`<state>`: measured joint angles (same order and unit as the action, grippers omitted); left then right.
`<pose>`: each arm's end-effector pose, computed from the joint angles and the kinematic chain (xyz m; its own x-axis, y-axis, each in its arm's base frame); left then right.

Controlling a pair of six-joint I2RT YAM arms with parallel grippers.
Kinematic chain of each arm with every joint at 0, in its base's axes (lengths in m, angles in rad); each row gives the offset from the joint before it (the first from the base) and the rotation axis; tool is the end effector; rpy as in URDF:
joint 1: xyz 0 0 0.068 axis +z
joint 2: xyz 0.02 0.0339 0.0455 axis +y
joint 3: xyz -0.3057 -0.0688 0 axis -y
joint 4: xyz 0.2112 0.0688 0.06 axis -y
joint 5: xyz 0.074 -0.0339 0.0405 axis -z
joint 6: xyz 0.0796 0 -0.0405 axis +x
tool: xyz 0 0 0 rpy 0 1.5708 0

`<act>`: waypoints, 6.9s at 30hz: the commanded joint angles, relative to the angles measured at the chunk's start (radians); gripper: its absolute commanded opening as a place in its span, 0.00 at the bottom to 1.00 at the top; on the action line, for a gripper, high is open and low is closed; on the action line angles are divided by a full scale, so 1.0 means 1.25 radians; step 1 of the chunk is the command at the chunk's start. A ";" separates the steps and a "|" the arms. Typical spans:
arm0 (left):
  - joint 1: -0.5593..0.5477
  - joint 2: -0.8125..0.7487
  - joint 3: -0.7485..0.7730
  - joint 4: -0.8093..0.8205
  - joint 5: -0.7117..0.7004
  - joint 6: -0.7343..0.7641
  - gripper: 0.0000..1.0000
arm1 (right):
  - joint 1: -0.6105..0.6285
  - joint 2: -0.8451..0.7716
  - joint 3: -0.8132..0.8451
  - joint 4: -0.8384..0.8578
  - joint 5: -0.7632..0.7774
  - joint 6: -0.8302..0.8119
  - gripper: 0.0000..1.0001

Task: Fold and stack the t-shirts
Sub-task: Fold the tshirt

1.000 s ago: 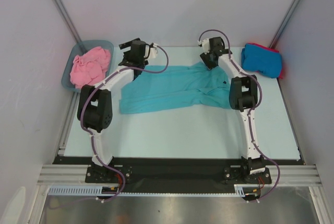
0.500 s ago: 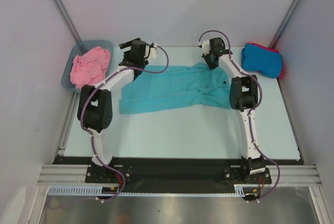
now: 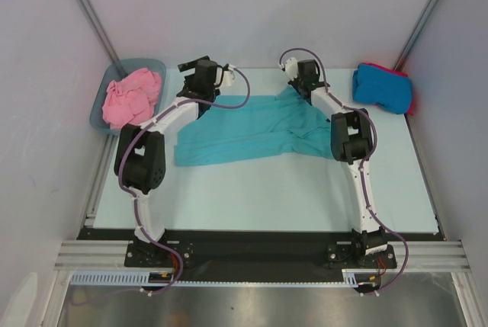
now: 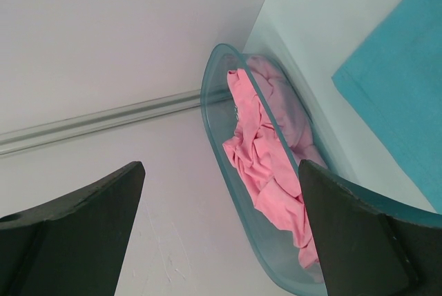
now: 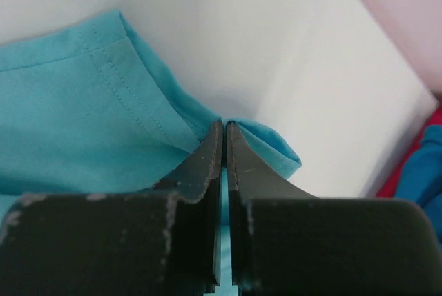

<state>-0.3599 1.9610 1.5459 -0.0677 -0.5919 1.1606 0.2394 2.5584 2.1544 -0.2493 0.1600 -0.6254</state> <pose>0.4628 -0.1267 0.3009 -0.3294 0.9371 -0.1157 0.3306 0.2292 0.9155 0.5996 0.1333 0.1613 -0.4136 -0.6959 -0.5871 -0.4358 0.7175 -0.5434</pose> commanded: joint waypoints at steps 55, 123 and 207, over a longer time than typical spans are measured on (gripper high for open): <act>-0.029 -0.036 -0.023 0.027 -0.020 -0.007 1.00 | 0.108 0.123 0.024 0.739 -0.008 -0.414 0.00; 0.094 0.209 0.106 0.008 0.161 0.051 1.00 | -0.124 -0.251 -0.186 -0.300 -0.042 0.138 0.04; 0.127 -0.076 -0.155 -0.062 0.275 0.220 1.00 | -0.113 -0.499 -0.343 -0.428 -0.177 -0.027 0.55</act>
<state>-0.1955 2.0453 1.4284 -0.0326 -0.4198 1.4181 0.1005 2.0083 1.7931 -0.6689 0.0250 -0.5991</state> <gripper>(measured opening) 0.996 0.552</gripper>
